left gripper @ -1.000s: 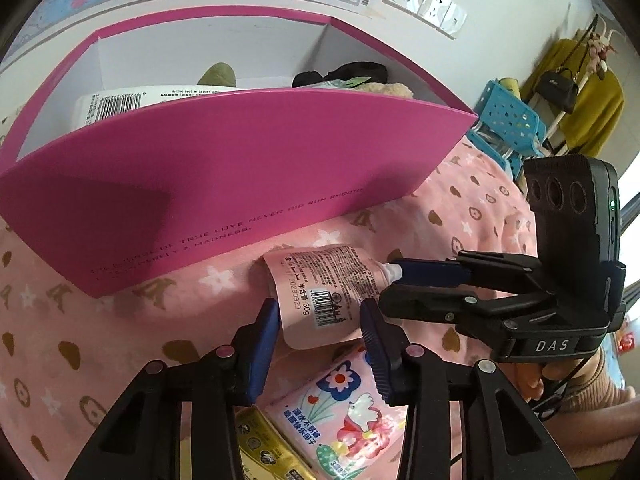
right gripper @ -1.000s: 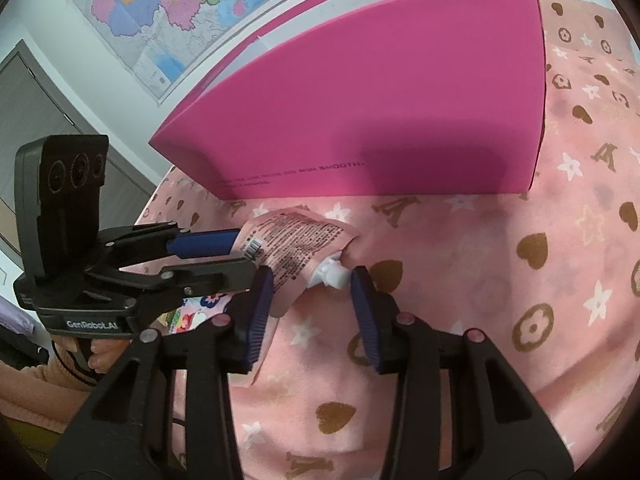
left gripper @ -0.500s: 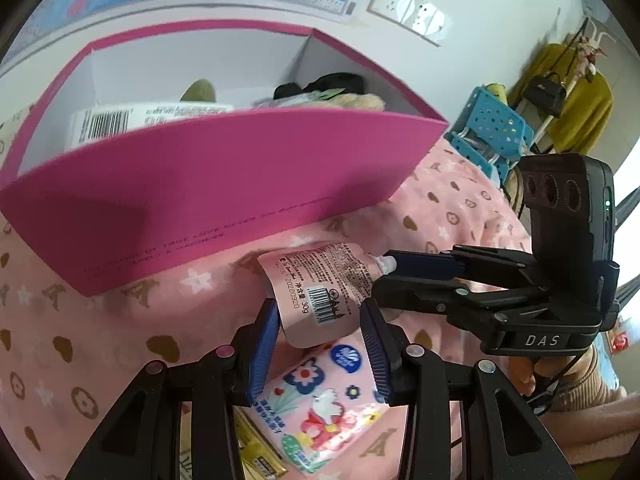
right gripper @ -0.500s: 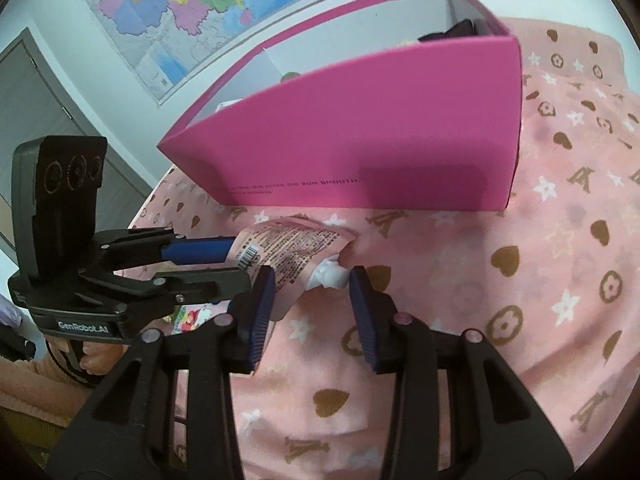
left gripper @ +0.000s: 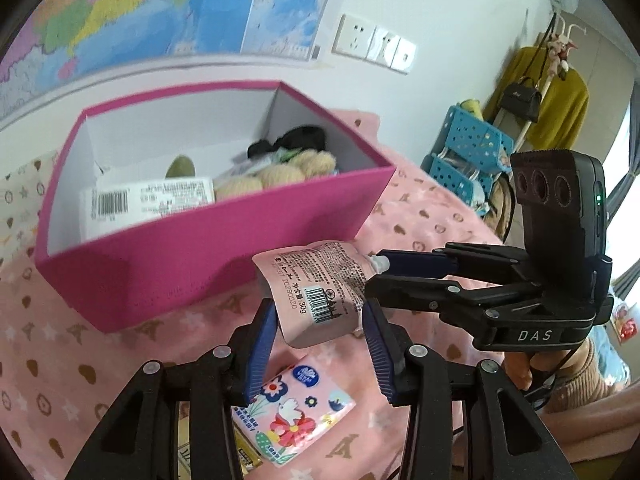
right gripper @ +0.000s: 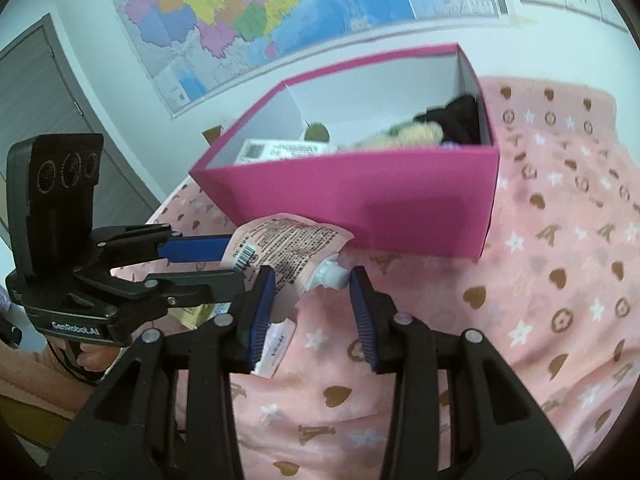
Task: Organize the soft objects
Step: 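Lift the pink pouch into the magenta box and release it, then reach the right tool to the Hello Kitty tissue pack and grasp it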
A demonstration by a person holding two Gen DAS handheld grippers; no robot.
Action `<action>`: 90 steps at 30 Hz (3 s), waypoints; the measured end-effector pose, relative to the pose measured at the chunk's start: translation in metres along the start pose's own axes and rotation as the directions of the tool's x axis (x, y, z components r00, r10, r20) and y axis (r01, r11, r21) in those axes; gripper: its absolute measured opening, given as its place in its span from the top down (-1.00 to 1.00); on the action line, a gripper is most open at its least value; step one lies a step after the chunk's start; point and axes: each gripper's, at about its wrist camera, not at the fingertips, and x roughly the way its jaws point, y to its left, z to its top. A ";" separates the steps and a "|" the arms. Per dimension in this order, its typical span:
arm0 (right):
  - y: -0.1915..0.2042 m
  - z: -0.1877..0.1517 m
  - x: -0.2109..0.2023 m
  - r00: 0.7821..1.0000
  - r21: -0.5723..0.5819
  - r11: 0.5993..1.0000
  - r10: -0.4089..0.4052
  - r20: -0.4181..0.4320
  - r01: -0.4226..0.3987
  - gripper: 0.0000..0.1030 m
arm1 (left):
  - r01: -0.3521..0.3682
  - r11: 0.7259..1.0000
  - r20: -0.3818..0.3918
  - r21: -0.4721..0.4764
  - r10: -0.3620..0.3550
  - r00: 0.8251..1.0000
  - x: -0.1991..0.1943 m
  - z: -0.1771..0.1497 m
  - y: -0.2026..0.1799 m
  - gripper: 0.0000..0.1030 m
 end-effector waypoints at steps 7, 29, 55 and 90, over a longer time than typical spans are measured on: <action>0.009 0.018 -0.015 0.999 -0.055 0.998 -0.009 0.052 0.012 0.19 | 0.003 1.000 0.064 0.010 -0.004 0.998 -0.017 0.016 -0.003 0.15; -0.014 0.082 0.003 0.993 -0.108 0.992 -0.052 0.102 0.063 0.19 | -0.057 0.998 0.107 0.002 0.056 0.993 0.004 0.075 0.013 0.15; -0.037 0.100 0.052 0.990 -0.081 0.988 -0.131 0.042 0.134 0.19 | -0.187 0.980 0.049 -0.060 0.190 0.981 0.046 0.087 0.052 0.12; 0.022 -0.020 0.036 0.984 -0.049 0.992 0.105 -0.146 -0.113 -0.01 | -0.182 0.972 0.009 -0.146 0.185 0.983 -0.027 -0.048 0.054 -0.04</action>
